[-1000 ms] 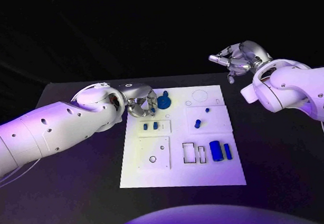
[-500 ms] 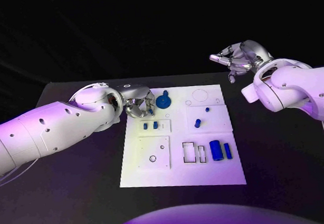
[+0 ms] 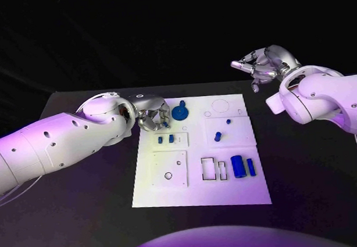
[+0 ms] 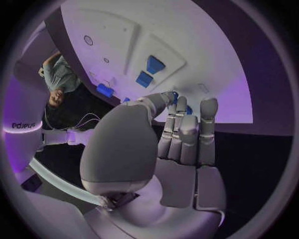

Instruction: Assemble the parts on the task board

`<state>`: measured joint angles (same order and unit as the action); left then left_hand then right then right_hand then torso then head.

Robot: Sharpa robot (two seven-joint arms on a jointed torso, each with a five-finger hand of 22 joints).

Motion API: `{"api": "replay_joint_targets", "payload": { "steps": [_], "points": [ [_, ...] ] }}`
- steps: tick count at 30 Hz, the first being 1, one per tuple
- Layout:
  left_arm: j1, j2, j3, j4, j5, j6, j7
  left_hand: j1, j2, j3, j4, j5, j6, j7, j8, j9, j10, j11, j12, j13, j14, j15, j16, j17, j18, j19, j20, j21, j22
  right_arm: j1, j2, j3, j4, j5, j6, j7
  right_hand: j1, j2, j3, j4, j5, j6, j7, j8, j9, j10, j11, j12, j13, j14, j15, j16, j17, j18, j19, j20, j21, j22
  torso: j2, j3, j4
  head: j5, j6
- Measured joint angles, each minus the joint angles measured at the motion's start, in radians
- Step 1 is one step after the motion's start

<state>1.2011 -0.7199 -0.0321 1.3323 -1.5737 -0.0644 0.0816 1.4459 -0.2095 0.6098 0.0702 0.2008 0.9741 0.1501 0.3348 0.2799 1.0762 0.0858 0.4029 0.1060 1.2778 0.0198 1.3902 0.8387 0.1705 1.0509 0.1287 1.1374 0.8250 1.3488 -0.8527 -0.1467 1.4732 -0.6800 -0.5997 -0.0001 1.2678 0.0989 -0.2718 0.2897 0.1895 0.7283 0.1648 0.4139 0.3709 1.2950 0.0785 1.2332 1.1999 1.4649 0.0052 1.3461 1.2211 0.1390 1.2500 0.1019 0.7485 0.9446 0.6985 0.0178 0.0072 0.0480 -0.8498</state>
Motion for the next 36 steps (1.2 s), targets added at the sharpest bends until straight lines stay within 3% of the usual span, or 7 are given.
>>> {"api": "replay_joint_targets", "payload": {
  "steps": [36],
  "points": [
    [-0.001, 0.018, -0.001, -0.003, 0.014, 0.022, 0.001, -0.004, 0.004, 0.003, -0.003, 0.0, 0.007, 0.0, -0.003, 0.005, 0.011, -0.003, -0.005, 0.003, 0.004, -0.004, 0.0, 0.006, 0.0, 0.004, -0.004, 0.0, 0.005, 0.0, 0.002, 0.0, -0.002, 0.0, 0.0, 0.0, 0.006, 0.006, -0.007, 0.001, 0.0, 0.0, 0.0, 0.0, -0.001, 0.0, 0.0, 0.0, 0.0, 0.0, 0.0, 0.0, 0.0, 0.0, 0.0, 0.0, 0.0, 0.0, 0.0, -0.0008, 0.0001, 0.002, -0.007]
  ]
}}
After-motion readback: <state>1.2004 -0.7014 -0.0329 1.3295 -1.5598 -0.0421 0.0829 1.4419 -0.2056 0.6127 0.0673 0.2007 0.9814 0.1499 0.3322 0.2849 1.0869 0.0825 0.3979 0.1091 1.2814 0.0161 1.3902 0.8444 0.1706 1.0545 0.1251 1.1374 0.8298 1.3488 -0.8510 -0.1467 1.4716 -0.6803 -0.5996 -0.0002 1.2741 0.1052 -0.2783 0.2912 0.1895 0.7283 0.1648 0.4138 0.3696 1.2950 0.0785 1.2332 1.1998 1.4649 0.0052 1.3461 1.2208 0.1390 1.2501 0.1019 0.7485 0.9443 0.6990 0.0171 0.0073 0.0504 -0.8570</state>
